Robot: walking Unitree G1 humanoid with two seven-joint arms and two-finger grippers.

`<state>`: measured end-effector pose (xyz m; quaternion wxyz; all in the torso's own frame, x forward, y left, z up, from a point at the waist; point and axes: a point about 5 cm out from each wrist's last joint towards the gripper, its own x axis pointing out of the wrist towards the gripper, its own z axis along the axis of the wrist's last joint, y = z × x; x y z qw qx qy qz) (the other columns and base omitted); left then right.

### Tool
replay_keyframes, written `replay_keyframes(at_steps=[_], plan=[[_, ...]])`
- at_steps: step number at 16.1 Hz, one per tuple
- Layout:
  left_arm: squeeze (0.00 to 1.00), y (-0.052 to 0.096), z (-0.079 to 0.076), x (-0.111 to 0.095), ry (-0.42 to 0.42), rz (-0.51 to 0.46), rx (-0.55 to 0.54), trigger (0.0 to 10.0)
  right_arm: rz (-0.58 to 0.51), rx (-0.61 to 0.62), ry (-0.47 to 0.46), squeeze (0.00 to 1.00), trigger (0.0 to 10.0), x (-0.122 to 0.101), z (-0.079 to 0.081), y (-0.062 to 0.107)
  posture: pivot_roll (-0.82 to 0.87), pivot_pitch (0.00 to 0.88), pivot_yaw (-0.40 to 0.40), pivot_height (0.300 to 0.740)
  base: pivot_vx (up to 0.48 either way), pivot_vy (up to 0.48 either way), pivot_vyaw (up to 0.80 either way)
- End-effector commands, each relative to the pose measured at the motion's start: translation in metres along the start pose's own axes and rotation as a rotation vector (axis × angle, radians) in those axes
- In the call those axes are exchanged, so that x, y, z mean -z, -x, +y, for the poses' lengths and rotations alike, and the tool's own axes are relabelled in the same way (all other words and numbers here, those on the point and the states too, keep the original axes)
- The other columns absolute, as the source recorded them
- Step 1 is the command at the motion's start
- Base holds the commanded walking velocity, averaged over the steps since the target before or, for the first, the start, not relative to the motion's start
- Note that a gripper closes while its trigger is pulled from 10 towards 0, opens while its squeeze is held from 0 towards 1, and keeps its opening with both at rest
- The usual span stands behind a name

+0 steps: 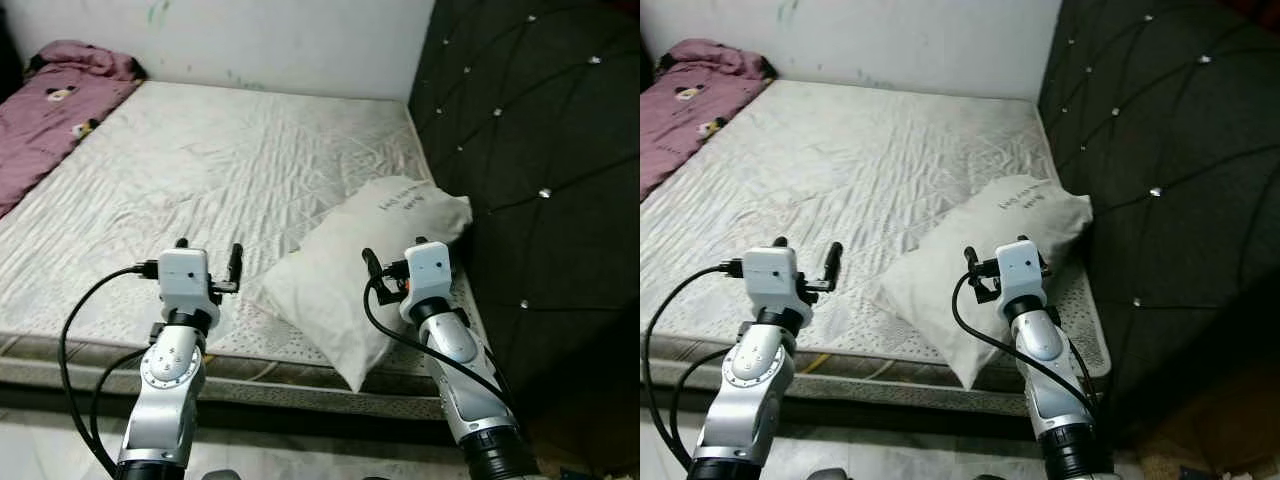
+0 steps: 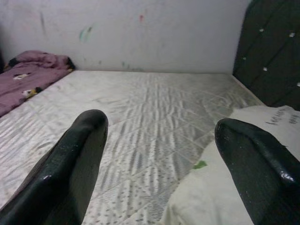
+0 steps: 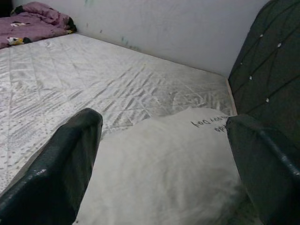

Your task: Clean up the room

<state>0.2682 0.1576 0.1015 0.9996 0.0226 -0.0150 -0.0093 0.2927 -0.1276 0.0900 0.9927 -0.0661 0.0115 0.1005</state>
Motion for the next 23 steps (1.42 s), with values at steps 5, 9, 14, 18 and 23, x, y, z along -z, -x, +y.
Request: replay_keyframes(at_steps=[5,9,14,18,23], plan=[[0.00,-0.005,-0.005,-0.003,-0.020,0.007,0.012,10.0,-0.006,0.014,-0.008,0.00,10.0,-0.004,-0.004,-0.003,0.03,0.000,-0.040,0.740,0.000,0.000,-0.16],[0.00,-0.002,-0.002,0.000,-0.003,0.013,0.033,10.0,-0.004,0.028,-0.019,0.00,10.0,-0.003,-0.004,-0.002,0.03,0.000,-0.026,0.740,0.000,0.000,-0.20],[0.00,-0.008,-0.008,-0.002,-0.007,0.007,0.057,10.0,-0.006,0.039,-0.024,0.00,10.0,-0.002,-0.004,-0.003,0.03,0.000,-0.011,0.740,0.000,0.000,0.00],[0.00,-0.011,-0.009,-0.003,-0.008,0.004,0.070,10.0,-0.013,0.053,-0.029,0.00,10.0,-0.002,-0.001,-0.004,0.03,0.000,0.015,0.740,0.000,0.000,0.00],[0.00,-0.018,-0.016,-0.005,-0.013,-0.006,0.127,10.0,-0.022,0.088,-0.046,0.00,10.0,-0.002,-0.002,-0.002,0.01,0.000,0.035,0.740,0.000,0.000,0.00]])
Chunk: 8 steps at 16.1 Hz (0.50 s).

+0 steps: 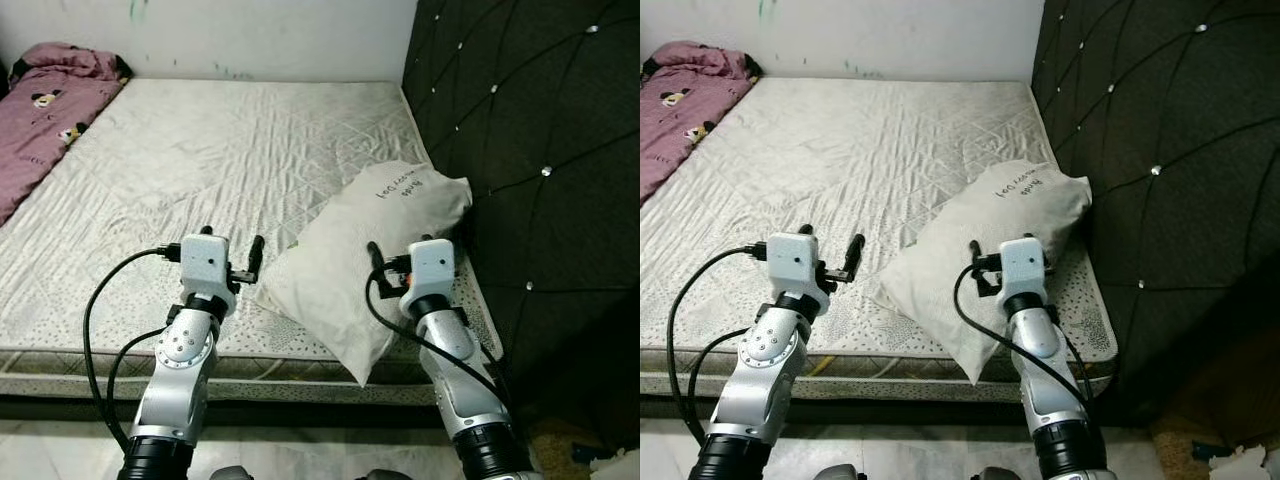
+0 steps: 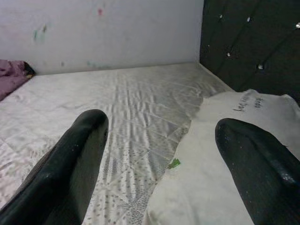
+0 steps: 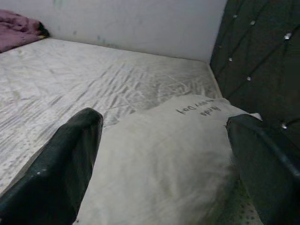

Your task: Clean up the room

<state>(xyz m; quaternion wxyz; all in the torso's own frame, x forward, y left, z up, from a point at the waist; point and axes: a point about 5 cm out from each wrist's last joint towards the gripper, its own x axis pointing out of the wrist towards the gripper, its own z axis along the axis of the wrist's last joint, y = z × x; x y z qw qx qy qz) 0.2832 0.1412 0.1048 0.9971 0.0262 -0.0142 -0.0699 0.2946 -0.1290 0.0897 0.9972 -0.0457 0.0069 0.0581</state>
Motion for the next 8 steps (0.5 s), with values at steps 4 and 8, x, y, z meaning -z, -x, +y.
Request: replay_keyframes(at_steps=[4,8], plan=[[0.00,0.0011,0.0019,-0.0042,0.002,-0.028,0.009,10.0,-0.009,-0.028,-0.012,0.00,10.0,-0.0025,0.0049,-0.0041,0.05,0.000,0.006,0.740,0.130,0.000,-0.32],[0.00,0.0026,0.0036,-0.0044,0.013,-0.033,-0.002,10.0,-0.013,-0.046,-0.008,0.00,10.0,-0.0044,0.0070,-0.0066,0.05,0.000,-0.005,0.740,0.303,0.000,-0.14]])
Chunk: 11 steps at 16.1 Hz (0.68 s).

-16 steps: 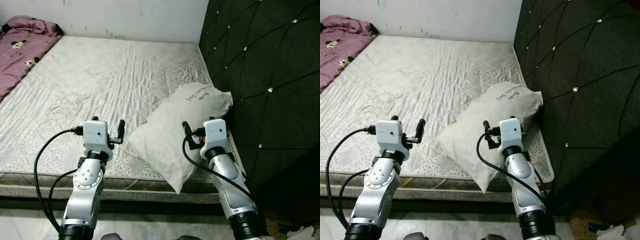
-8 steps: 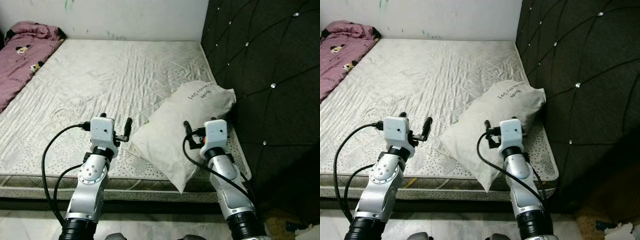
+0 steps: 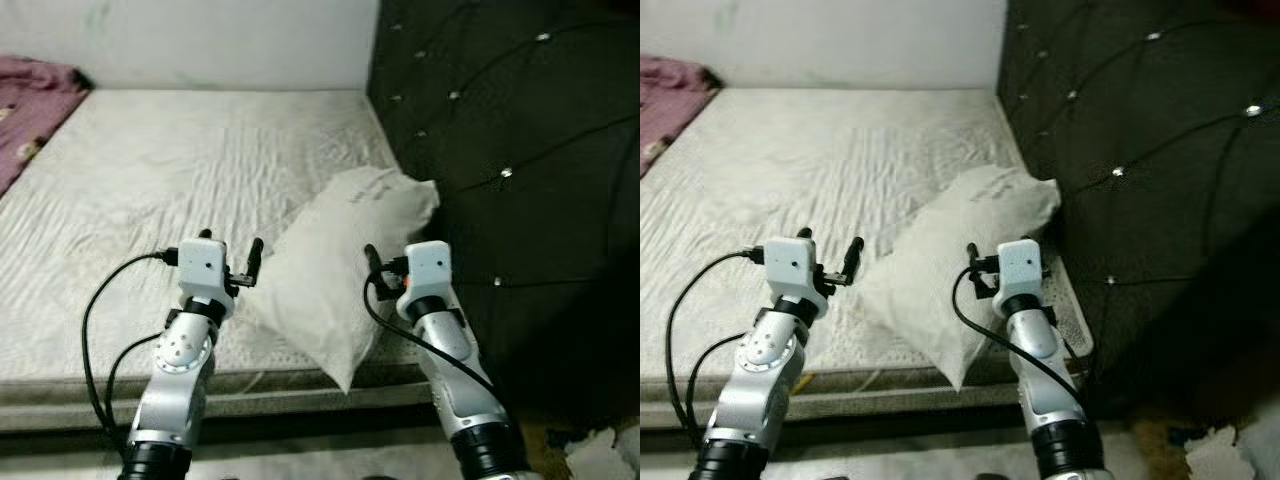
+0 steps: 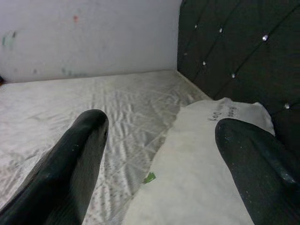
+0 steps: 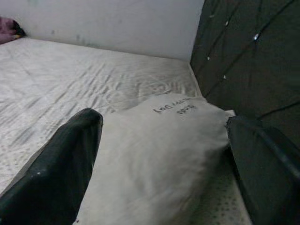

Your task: Clean up the room

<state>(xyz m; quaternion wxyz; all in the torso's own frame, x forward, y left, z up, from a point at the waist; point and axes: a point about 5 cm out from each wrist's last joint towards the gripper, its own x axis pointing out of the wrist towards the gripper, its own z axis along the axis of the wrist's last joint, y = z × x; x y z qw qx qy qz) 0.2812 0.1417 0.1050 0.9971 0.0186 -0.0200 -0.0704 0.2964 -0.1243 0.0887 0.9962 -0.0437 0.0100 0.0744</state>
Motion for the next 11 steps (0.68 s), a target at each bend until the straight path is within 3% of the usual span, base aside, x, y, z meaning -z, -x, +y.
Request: replay_keyframes(at_steps=[1,5,8,11], plan=[[0.00,0.0004,0.0031,-0.0043,0.001,-0.023,-0.003,10.0,-0.019,-0.012,-0.004,0.00,10.0,-0.0050,0.0019,-0.0043,0.05,0.000,-0.003,0.740,0.319,0.000,0.00],[0.00,0.0000,0.0017,-0.0034,0.010,-0.018,0.004,10.0,-0.019,-0.003,-0.005,0.00,10.0,-0.0048,0.0005,-0.0039,0.05,0.000,0.000,0.740,0.275,0.000,0.00],[0.00,-0.0002,0.0006,-0.0040,0.017,-0.023,0.009,10.0,-0.020,0.001,-0.005,0.00,10.0,-0.0051,-0.0005,-0.0039,0.04,0.000,0.000,0.740,0.000,0.000,0.00],[0.00,0.0002,-0.0004,-0.0047,0.027,-0.026,0.014,10.0,-0.019,-0.002,-0.003,0.00,10.0,-0.0053,-0.0010,-0.0040,0.04,0.000,-0.005,0.740,0.314,0.000,0.00]])
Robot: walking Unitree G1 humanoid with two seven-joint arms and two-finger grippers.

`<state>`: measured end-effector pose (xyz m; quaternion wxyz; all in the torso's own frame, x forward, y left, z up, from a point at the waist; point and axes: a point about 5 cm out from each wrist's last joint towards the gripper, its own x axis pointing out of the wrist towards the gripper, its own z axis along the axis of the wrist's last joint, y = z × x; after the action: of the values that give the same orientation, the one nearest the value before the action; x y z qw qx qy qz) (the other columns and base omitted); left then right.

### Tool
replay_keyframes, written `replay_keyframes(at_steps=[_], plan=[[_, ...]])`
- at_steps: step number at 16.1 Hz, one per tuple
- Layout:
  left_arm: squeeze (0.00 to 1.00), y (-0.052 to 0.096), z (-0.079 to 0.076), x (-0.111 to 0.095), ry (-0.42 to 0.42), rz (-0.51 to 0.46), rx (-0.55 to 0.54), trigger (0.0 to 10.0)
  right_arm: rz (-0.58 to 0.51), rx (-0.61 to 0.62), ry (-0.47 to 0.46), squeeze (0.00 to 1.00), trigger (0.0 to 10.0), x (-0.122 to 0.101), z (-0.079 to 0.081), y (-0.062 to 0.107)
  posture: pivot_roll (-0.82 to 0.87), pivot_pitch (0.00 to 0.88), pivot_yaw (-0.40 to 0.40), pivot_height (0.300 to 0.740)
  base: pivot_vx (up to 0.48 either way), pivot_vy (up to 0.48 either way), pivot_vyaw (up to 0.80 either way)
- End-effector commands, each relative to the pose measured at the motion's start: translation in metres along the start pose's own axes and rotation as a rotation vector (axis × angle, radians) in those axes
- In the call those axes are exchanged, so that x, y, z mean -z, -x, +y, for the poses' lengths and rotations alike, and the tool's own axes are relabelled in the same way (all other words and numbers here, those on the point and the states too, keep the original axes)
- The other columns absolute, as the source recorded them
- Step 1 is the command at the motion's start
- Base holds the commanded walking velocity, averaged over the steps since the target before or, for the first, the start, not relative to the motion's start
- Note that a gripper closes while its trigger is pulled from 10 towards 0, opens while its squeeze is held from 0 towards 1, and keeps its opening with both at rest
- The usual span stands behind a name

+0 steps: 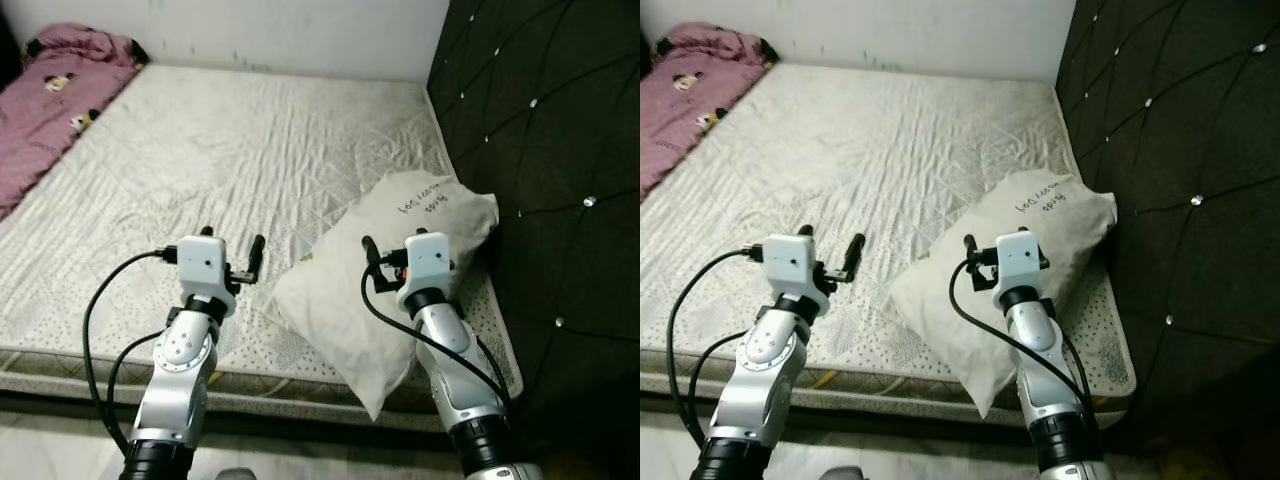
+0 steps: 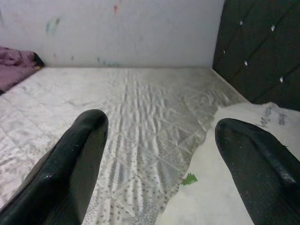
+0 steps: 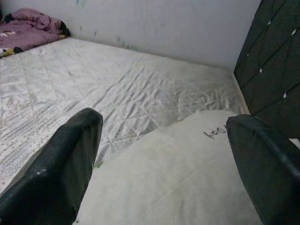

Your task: Clean up the room

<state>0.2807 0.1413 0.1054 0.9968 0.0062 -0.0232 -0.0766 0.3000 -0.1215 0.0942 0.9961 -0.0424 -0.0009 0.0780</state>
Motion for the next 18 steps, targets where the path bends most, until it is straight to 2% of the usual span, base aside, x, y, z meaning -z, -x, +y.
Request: replay_keyframes(at_steps=[1,6,16,18], plan=[[0.00,0.0003,-0.0006,-0.0049,0.002,-0.023,0.007,10.0,0.003,0.003,-0.002,0.00,10.0,0.0003,-0.0027,0.0000,0.04,0.000,-0.005,0.740,0.360,0.000,0.00],[0.00,0.0007,-0.0014,-0.0037,0.006,-0.015,0.009,10.0,0.005,0.005,-0.002,0.00,10.0,0.0006,-0.0029,0.0009,0.04,0.000,-0.005,0.740,0.326,0.000,0.00],[0.00,0.0040,0.0050,-0.0002,-0.013,0.011,-0.066,10.0,0.013,0.005,-0.005,0.00,10.0,0.0021,-0.0046,0.0029,0.04,0.000,-0.010,0.740,0.000,0.000,0.00],[0.00,0.0064,0.0081,-0.0003,-0.036,0.012,-0.081,10.0,0.026,0.014,-0.012,0.00,10.0,0.0037,-0.0065,0.0031,0.04,0.000,-0.011,0.740,0.000,0.000,-0.80]])
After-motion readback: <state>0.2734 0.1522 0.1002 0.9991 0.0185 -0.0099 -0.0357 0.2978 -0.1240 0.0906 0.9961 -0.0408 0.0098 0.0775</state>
